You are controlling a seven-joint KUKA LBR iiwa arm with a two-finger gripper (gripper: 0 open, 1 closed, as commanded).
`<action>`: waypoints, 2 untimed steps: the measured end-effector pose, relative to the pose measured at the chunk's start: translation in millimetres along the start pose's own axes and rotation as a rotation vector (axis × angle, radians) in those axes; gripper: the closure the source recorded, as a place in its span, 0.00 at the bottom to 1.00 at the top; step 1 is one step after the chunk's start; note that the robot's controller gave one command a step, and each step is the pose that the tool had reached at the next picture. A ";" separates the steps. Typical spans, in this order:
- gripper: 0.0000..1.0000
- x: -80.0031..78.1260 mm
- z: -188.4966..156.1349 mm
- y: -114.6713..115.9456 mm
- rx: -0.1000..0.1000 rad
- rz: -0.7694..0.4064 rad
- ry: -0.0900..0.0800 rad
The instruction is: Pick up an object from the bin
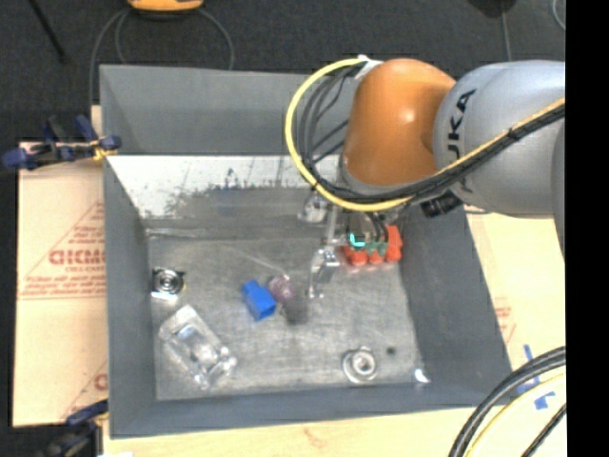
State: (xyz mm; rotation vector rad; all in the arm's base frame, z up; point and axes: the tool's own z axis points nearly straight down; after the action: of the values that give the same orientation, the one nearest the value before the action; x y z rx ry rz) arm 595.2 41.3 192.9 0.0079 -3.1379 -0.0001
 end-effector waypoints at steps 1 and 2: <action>0.00 -1.3 119.7 32.7 -0.003 0.130 -0.015; 0.00 18.9 91.6 37.9 -0.003 0.305 -0.005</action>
Offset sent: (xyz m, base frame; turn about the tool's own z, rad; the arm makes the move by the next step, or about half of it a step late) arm -0.0033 0.0328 -0.1229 0.1305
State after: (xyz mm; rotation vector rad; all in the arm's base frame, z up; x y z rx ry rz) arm 575.8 79.0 101.3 -0.4690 -3.1074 -0.0037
